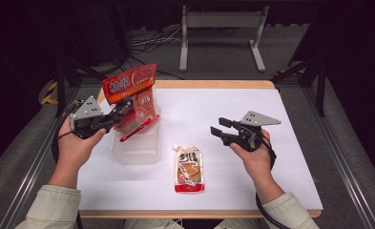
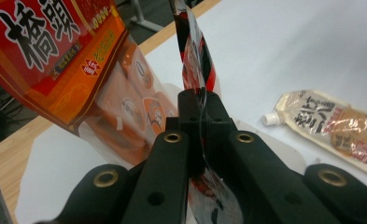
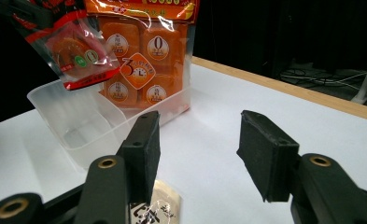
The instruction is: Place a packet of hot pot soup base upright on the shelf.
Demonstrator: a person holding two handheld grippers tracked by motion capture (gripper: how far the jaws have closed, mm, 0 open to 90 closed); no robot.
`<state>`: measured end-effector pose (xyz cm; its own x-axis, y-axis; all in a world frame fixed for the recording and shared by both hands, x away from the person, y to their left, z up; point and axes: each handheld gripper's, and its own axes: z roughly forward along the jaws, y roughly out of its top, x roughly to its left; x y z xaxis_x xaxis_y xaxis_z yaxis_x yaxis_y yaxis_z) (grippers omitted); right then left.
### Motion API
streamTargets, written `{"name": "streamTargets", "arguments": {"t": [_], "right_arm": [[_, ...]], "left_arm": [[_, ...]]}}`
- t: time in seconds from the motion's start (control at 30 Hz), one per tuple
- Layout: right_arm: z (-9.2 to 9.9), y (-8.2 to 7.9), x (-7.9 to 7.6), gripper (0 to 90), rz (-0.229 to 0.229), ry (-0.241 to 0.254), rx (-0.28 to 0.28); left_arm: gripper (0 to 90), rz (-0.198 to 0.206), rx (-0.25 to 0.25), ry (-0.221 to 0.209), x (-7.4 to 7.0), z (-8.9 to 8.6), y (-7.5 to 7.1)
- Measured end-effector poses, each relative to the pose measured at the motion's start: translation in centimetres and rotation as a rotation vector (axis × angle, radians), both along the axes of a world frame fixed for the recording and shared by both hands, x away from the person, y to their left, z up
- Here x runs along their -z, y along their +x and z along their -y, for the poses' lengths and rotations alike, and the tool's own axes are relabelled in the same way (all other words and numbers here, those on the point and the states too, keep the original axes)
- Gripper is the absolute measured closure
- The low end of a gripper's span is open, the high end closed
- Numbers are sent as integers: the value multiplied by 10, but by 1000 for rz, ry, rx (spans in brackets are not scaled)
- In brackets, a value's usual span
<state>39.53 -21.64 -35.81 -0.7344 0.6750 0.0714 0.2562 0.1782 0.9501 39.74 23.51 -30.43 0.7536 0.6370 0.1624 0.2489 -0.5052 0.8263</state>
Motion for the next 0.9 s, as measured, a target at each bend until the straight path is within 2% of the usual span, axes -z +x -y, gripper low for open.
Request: {"name": "streamTargets", "arguments": {"t": [0.1,0.37,0.77,0.9], "right_arm": [[0,0,0,489,-2,3,1],[1,-1,1,484,-7,3,4],[6,-3,2,481,-14,14,13],[8,-4,3,479,-14,15,18]], "left_arm": [[889,-2,13,24,3,0,2],[889,-9,59,43,11,10,7],[889,47,95,120,7,19,15],[889,42,109,126,8,19,18]]}}
